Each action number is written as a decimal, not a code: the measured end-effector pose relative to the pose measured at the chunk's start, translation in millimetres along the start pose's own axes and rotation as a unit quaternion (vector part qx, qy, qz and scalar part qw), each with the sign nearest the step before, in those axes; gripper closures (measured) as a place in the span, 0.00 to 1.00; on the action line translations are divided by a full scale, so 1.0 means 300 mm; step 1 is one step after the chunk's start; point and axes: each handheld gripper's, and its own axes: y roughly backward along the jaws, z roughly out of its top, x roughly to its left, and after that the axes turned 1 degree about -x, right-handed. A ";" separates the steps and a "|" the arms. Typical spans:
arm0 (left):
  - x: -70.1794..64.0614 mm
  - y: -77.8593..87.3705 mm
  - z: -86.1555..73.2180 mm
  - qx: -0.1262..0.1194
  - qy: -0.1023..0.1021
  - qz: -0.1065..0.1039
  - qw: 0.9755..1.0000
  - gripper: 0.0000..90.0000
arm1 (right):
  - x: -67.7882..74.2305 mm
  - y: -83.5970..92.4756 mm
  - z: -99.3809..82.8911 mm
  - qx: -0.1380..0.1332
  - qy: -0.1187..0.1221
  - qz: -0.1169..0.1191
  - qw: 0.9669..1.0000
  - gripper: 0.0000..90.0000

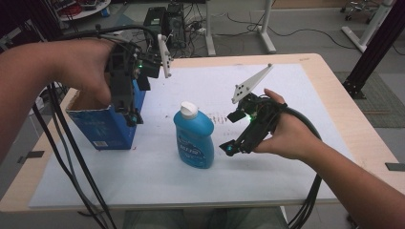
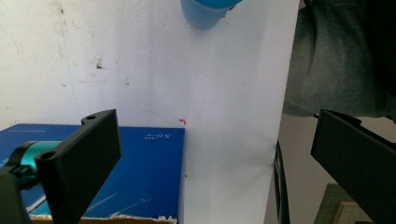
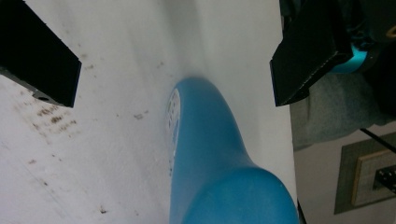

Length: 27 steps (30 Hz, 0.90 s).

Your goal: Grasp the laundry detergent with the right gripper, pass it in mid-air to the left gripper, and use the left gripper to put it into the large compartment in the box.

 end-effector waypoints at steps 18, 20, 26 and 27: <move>-0.004 0.002 -0.008 -0.001 0.003 0.001 1.000 0.02 | 0.038 -0.151 -0.005 -0.061 -0.002 0.008 0.998 0.01; -0.005 0.001 -0.009 0.001 0.002 0.000 1.000 0.02 | 0.041 -0.164 -0.004 -0.069 -0.002 0.004 0.998 0.01; -0.004 0.001 -0.014 0.000 0.004 0.000 1.000 0.02 | 0.042 -0.199 -0.003 -0.089 -0.014 -0.003 0.996 0.01; -0.004 0.001 -0.015 0.000 0.004 0.000 1.000 0.02 | 0.041 -0.203 -0.003 -0.094 -0.014 -0.006 0.995 0.01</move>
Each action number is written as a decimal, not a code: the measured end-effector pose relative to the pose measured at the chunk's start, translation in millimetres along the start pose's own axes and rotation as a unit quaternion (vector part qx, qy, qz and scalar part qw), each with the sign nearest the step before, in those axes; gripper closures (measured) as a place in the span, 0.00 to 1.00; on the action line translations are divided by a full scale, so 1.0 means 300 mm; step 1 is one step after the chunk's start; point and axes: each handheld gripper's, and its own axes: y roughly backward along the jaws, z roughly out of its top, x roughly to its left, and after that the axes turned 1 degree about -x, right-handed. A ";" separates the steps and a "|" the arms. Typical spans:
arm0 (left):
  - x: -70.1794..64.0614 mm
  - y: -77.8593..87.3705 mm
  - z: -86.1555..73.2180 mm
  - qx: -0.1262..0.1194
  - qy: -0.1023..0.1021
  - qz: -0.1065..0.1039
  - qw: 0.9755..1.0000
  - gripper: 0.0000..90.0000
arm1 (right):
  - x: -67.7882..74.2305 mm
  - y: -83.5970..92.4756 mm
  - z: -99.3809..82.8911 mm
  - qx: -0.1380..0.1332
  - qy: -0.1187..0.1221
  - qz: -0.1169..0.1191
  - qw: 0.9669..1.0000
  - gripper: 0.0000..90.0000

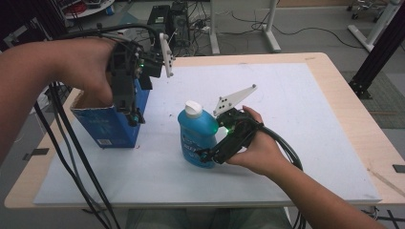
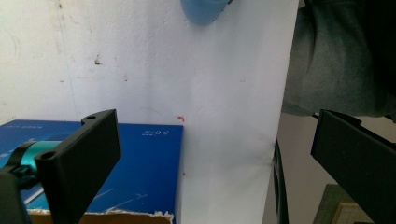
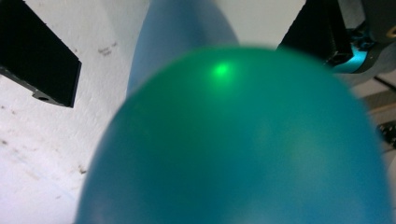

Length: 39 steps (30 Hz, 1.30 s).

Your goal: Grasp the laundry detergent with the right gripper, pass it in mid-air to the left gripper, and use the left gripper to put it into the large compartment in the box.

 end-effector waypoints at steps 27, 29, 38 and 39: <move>0.005 -0.011 -0.012 0.003 0.003 -0.003 1.000 0.02 | 0.014 -0.042 -0.019 -0.057 0.003 -0.026 0.998 0.06; 0.005 -0.012 -0.011 0.004 0.004 -0.003 1.000 0.02 | 0.015 -0.043 -0.020 -0.058 0.007 -0.026 0.998 0.11; 0.010 -0.014 -0.009 0.004 0.003 -0.003 1.000 0.02 | 0.021 -0.047 -0.025 -0.068 0.016 -0.028 0.997 0.18; 0.011 -0.014 -0.009 0.005 0.002 -0.003 1.000 0.02 | 0.021 -0.047 -0.025 -0.069 0.016 -0.028 0.997 0.18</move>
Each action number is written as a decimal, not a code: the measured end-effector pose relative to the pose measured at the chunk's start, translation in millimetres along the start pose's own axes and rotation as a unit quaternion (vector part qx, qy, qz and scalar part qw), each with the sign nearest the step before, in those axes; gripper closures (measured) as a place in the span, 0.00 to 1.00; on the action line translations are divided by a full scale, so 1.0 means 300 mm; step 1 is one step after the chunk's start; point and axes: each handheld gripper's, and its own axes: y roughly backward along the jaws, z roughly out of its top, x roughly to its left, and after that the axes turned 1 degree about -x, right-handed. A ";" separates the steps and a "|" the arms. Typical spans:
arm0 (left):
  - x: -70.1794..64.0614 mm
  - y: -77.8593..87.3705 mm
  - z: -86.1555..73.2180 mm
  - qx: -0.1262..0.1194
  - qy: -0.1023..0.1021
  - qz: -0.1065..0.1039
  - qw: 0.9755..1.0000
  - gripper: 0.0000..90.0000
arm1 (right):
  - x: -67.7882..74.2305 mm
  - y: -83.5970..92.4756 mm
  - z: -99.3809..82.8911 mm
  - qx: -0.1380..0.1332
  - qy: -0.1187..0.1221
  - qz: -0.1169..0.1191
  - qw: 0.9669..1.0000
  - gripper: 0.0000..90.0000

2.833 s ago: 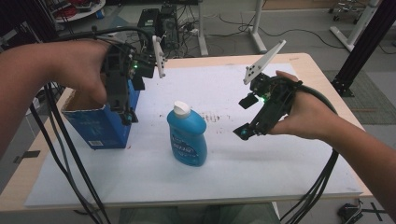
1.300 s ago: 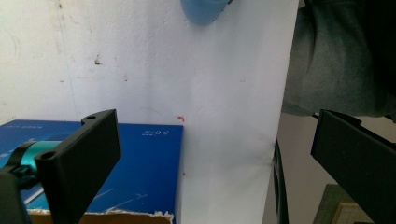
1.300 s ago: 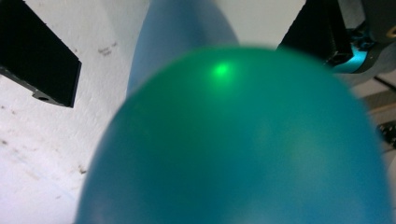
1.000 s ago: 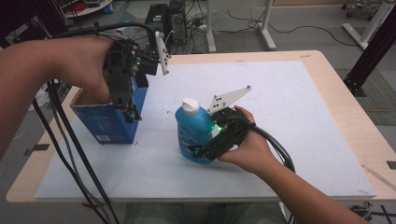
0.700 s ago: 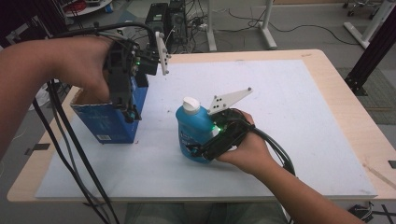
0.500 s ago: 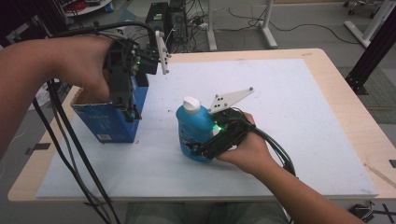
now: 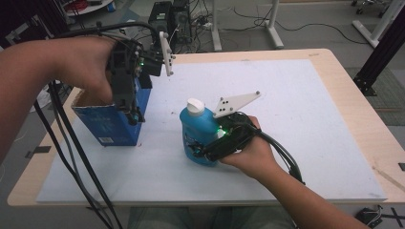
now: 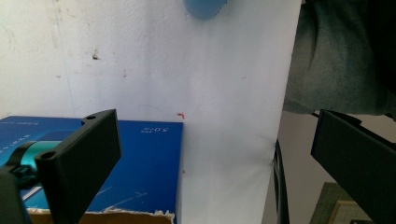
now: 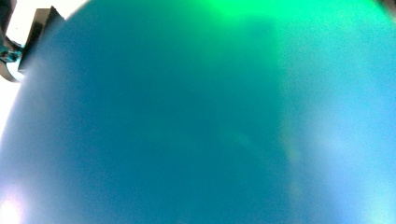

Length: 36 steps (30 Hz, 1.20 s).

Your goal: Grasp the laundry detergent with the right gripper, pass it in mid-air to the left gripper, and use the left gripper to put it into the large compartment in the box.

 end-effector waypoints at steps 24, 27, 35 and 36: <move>0.001 -0.003 0.000 0.003 0.002 -0.001 1.000 0.02 | 0.008 -0.007 -0.004 -0.010 0.020 0.000 1.000 0.36; 0.001 -0.003 0.001 0.003 0.002 -0.001 1.000 0.02 | 0.009 -0.007 -0.004 -0.009 0.021 0.000 1.000 0.36; 0.002 -0.004 0.005 0.001 0.001 0.000 1.000 0.02 | 0.011 -0.006 -0.003 -0.014 0.026 0.002 1.000 0.41; 0.002 -0.004 0.005 0.002 0.002 0.000 1.000 0.02 | 0.011 -0.007 -0.003 -0.014 0.027 0.002 1.000 0.41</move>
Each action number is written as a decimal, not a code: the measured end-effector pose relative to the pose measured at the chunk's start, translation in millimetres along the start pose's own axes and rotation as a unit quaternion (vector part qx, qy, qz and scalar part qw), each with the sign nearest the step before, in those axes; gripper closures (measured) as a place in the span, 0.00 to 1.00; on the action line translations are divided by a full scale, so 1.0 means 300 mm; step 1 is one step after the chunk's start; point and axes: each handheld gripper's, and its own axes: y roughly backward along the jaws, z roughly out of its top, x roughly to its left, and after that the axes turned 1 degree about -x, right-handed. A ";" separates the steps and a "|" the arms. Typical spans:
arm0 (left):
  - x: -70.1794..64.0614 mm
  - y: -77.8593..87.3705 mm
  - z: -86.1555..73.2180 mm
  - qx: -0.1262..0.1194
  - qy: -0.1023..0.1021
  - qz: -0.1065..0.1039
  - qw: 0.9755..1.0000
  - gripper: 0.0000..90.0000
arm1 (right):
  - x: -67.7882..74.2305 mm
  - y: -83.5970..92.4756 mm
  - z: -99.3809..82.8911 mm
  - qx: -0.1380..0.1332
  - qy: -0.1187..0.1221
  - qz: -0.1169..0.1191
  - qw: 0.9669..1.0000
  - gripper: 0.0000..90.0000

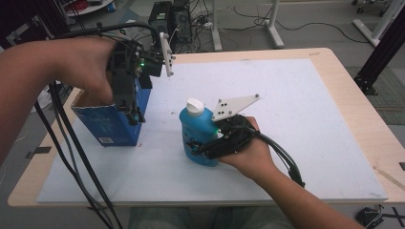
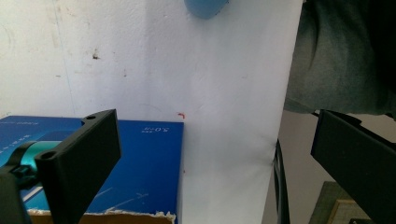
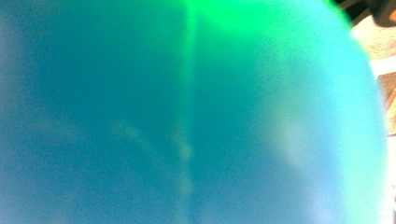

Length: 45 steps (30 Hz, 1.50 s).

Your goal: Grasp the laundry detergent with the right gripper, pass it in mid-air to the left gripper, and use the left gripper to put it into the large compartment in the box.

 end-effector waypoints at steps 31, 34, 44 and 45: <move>0.000 0.002 0.008 0.004 -0.003 -0.001 1.000 0.02 | 0.000 0.010 -0.004 -0.009 0.015 0.009 1.000 0.52; 0.000 0.005 0.015 0.003 -0.005 -0.001 1.000 0.02 | 0.000 0.015 -0.002 -0.006 0.016 0.013 1.000 0.52; -0.010 0.017 0.064 -0.003 -0.019 0.000 1.000 0.02 | -0.016 0.050 0.033 -0.005 0.025 0.030 0.999 0.52; -0.010 0.018 0.068 -0.004 -0.020 0.000 1.000 0.02 | -0.016 0.052 0.039 -0.004 0.027 0.034 0.999 0.52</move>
